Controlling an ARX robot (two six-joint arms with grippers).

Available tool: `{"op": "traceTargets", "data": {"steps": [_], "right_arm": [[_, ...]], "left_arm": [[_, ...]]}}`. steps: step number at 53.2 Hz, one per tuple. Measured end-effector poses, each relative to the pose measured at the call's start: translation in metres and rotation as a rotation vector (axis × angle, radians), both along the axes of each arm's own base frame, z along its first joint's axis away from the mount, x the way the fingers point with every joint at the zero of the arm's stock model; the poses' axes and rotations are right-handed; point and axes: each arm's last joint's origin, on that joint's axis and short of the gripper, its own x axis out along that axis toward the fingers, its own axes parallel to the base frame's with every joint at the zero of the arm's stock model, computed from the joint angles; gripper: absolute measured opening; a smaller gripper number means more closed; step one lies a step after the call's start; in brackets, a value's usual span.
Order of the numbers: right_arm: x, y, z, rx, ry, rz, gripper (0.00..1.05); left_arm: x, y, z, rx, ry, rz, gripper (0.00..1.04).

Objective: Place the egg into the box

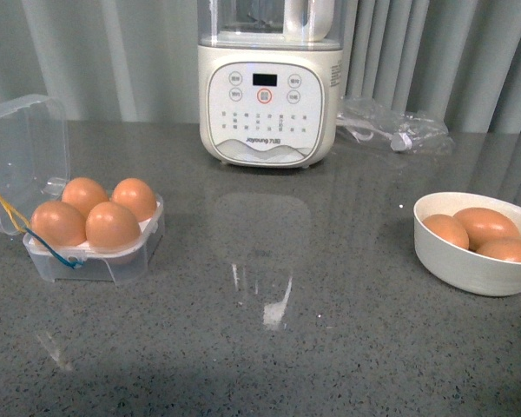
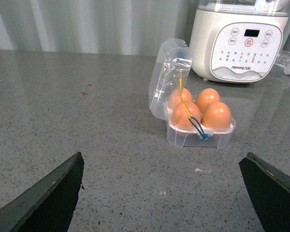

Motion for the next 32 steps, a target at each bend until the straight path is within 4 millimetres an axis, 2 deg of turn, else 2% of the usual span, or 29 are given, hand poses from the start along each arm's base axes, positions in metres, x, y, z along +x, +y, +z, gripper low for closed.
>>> {"op": "traceTargets", "data": {"steps": [14, 32], "right_arm": [[-0.017, -0.007, -0.013, 0.001, 0.006, -0.026, 0.03], [-0.032, -0.007, -0.007, 0.001, -0.017, -0.026, 0.03]], "left_arm": [[0.000, 0.000, 0.000, 0.000, 0.000, 0.000, 0.98], [0.000, 0.000, 0.000, 0.000, 0.000, 0.000, 0.98]]}}
